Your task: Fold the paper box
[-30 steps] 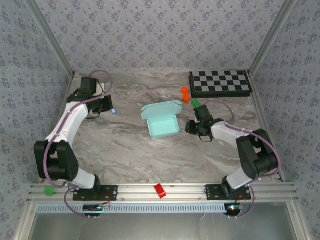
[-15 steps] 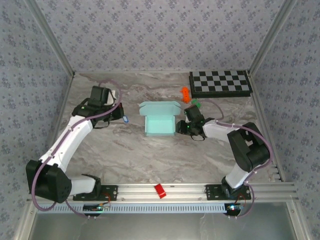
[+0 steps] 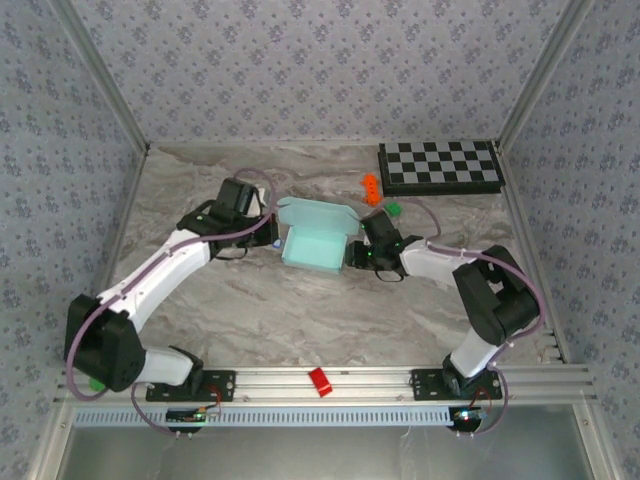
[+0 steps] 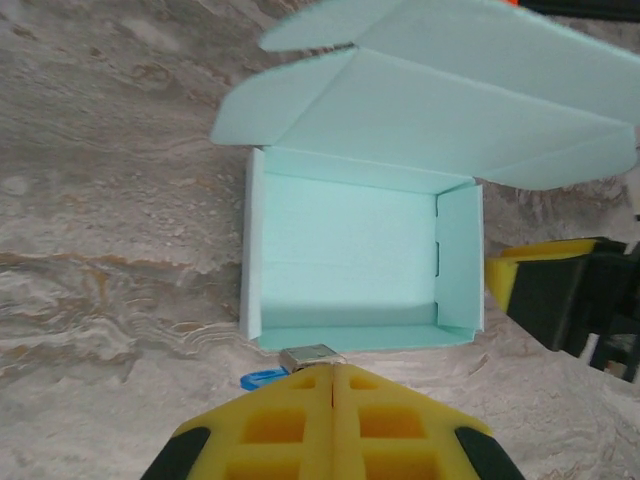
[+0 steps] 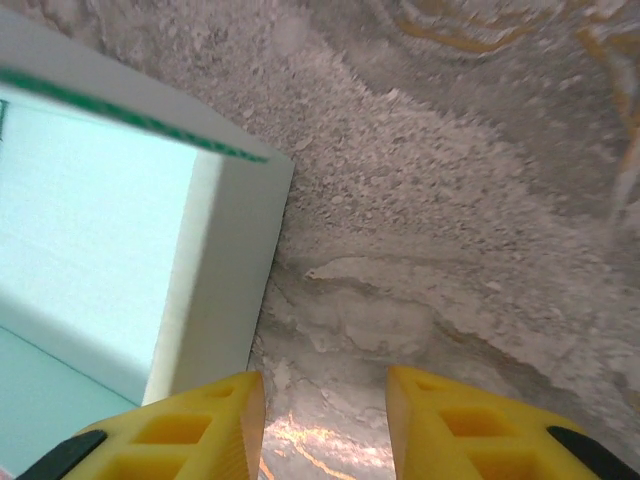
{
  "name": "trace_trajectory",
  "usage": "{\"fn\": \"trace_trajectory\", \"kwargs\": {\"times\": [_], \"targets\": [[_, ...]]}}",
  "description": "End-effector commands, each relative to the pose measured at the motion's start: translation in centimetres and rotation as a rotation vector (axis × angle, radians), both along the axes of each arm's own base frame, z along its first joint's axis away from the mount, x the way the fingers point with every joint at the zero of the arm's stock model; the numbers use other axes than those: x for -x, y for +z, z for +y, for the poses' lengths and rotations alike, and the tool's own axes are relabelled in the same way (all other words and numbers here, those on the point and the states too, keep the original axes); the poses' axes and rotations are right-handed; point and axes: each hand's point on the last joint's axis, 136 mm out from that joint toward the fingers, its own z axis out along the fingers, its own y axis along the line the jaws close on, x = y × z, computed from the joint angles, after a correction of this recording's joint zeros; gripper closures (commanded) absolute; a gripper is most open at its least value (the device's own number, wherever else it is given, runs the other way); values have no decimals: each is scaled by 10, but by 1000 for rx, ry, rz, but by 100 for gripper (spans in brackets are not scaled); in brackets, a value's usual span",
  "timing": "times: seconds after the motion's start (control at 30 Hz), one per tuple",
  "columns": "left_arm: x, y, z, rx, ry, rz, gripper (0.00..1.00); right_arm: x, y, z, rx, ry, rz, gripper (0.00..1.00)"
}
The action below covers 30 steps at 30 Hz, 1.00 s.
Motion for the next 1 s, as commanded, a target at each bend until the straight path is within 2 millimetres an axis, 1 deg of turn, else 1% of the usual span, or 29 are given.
{"fn": "trace_trajectory", "kwargs": {"times": [0.0,0.13,0.23,0.4,0.5,0.73,0.83,0.97], "targets": [[-15,11,-24,52,-27,-32,100,4,9,-20,49,-35,-20,61],[-22,1,-46,57,-63,-25,100,8,10,-36,65,-59,-17,61],[-26,-11,-59,36,-95,-15,100,10,9,-47,69,-78,-14,61],[-33,-36,-67,-22,-119,21,100,13,11,-56,70,-96,-18,61],[-35,-45,-75,-41,-135,29,100,12,11,-59,67,-102,-20,61],[-31,-65,-85,-82,-154,50,100,11,11,-63,68,-111,-21,61],[-30,-67,-87,-90,-154,57,100,11,10,-64,70,-112,-20,61],[-29,-59,-82,-133,-131,2,100,11,9,-63,68,-111,-19,60]]}}
